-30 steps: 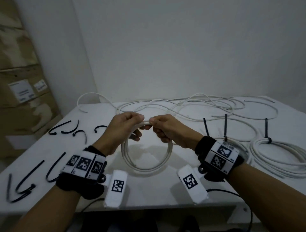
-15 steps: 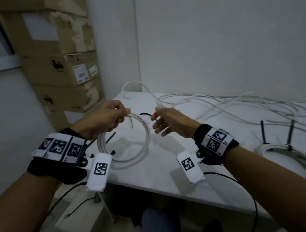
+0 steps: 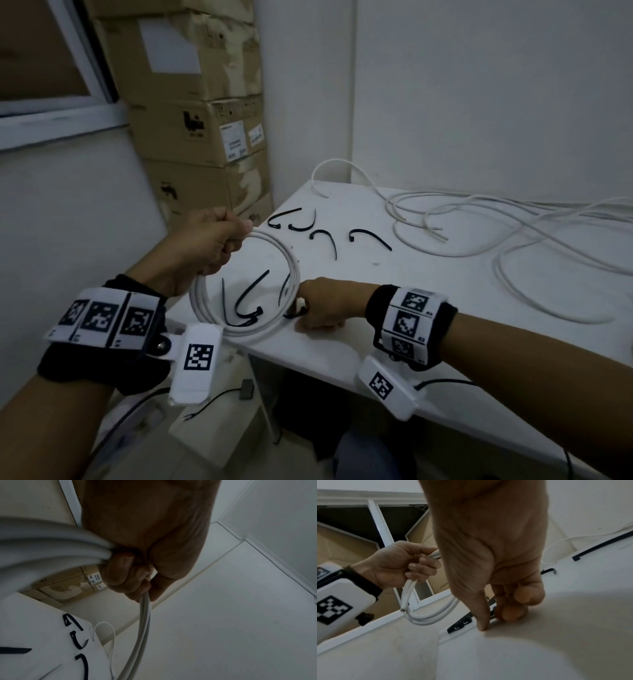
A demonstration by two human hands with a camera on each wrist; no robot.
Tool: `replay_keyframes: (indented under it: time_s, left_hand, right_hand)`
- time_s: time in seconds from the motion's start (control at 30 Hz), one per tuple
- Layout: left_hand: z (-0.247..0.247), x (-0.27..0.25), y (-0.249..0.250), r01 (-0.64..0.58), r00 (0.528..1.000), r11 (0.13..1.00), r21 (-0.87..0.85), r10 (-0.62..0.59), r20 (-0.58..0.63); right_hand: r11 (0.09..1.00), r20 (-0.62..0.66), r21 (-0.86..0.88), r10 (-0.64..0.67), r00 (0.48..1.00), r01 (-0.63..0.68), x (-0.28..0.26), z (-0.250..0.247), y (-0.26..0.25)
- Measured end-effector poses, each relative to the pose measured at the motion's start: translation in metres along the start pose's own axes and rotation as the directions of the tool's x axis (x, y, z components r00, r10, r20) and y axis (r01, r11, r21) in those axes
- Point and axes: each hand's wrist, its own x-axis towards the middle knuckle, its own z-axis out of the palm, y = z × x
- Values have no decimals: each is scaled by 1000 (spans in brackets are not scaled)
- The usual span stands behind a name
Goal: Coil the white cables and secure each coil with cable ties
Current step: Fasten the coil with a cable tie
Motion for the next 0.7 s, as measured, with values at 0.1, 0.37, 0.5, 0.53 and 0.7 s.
replay_keyframes:
  time_s: [0.1,0.37,0.5,0.53,0.7]
  left_hand:
    - [3,2,-2,11,1000,1000,-20,-11,9]
    - [47,10,19,13,992,997,-73,-4,125]
    - [83,15,36,-37,982,998,-49,45,182]
    - [93,16,41,-44,979,998,-47,52,197]
    - [159,14,69,-79,942,995,-57,94,322]
  right_hand:
    - [997,-37,-73,-5,999,2,-6,0,2]
    - [990,-196,14,138,971,-138,-88,-27,61]
    - [992,-435,-68,66,898,-106,-158,-43,82]
    - [989,-446,-109,40,894,-99,-176,-45,84]
    - [973,-280,-221,-123,952,61,-221,-26,81]
